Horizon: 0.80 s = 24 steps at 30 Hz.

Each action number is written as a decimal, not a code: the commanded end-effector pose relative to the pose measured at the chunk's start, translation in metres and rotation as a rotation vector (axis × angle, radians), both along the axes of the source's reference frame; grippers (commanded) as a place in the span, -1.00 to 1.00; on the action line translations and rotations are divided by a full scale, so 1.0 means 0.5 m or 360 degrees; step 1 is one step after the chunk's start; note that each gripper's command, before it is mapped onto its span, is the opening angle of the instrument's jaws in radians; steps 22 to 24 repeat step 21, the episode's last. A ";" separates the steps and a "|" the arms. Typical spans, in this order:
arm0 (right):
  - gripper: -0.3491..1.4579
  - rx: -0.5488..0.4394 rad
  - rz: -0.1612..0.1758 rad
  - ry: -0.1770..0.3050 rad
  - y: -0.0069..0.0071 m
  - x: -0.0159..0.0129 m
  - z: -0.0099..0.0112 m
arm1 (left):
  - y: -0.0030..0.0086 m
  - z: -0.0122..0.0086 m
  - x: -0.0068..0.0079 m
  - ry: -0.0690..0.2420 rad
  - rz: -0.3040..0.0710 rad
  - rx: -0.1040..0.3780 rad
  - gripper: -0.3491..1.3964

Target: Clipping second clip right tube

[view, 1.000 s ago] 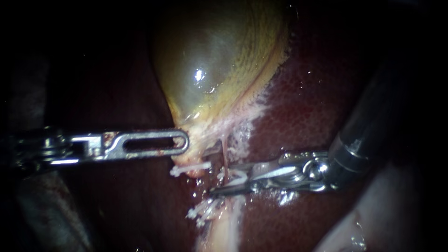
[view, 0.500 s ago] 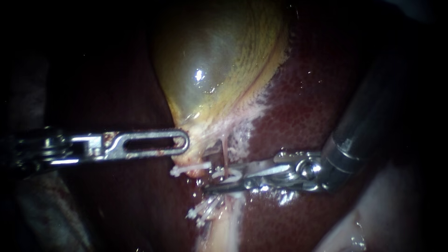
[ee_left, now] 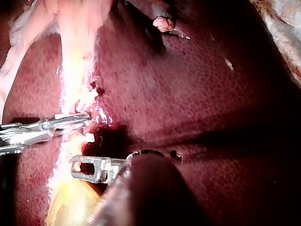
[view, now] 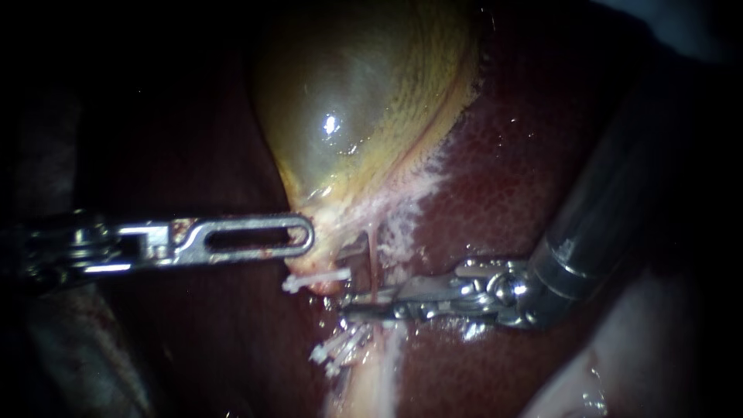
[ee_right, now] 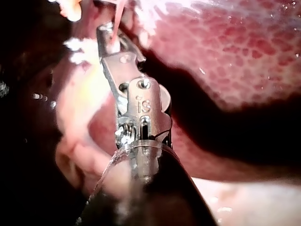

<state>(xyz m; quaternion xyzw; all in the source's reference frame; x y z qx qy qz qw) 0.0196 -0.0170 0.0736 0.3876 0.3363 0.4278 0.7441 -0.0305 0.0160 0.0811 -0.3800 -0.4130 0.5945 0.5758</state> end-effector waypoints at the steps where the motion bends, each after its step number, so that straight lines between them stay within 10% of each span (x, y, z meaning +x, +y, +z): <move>1: -0.97 -0.0001 0.0002 0.0006 0.0002 -0.0001 0.0000 | 0.0000 0.0000 0.0000 0.0000 0.0000 -0.0001 -1.00; 24: -0.96 -0.0001 0.0004 0.0010 0.0003 -0.0002 0.0001 | 0.0000 0.0000 -0.0001 0.0000 -0.0001 -0.0001 -1.00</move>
